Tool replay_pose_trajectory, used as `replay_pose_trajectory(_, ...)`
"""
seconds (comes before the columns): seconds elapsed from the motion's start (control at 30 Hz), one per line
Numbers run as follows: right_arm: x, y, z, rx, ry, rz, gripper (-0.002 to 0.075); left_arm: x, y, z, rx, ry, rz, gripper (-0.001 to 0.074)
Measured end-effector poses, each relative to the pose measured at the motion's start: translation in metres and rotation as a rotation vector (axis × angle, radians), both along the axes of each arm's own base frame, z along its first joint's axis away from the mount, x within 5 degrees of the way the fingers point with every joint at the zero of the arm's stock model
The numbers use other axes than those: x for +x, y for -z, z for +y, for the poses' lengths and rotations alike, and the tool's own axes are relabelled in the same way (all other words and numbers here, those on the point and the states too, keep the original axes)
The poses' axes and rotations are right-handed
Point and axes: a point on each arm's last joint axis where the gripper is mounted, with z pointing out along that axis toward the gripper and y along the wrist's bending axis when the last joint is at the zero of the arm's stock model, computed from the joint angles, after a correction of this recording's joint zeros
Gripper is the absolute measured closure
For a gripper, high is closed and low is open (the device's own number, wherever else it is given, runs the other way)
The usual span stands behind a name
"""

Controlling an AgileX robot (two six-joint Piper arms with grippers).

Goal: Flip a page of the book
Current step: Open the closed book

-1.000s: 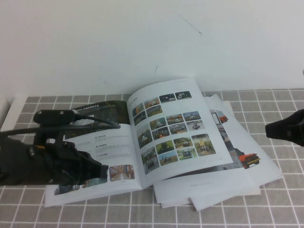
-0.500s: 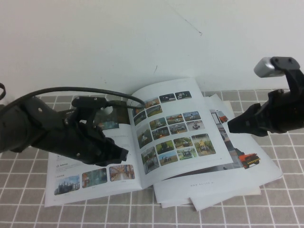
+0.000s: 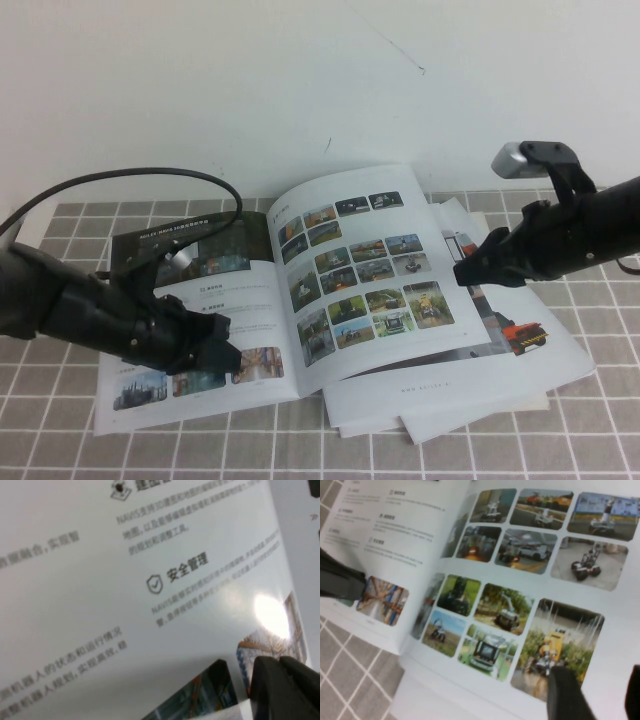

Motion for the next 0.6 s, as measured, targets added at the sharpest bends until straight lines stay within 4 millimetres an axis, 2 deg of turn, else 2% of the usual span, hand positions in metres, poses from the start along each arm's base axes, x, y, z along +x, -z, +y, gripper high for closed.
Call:
replay_pose_trajectory(0.3, 0.024, 0.030, 0.005, 0.008, 0.009, 0.049, 0.0463, 0.001, 0.004, 0.002, -0.016, -0.005, 0.010, 0.0738)
replay_pose_trajectory(0.6, 0.033, 0.047, 0.007, 0.022, 0.021, 0.073, 0.0463, 0.001, 0.004, 0.002, -0.016, -0.004, 0.009, 0.0738)
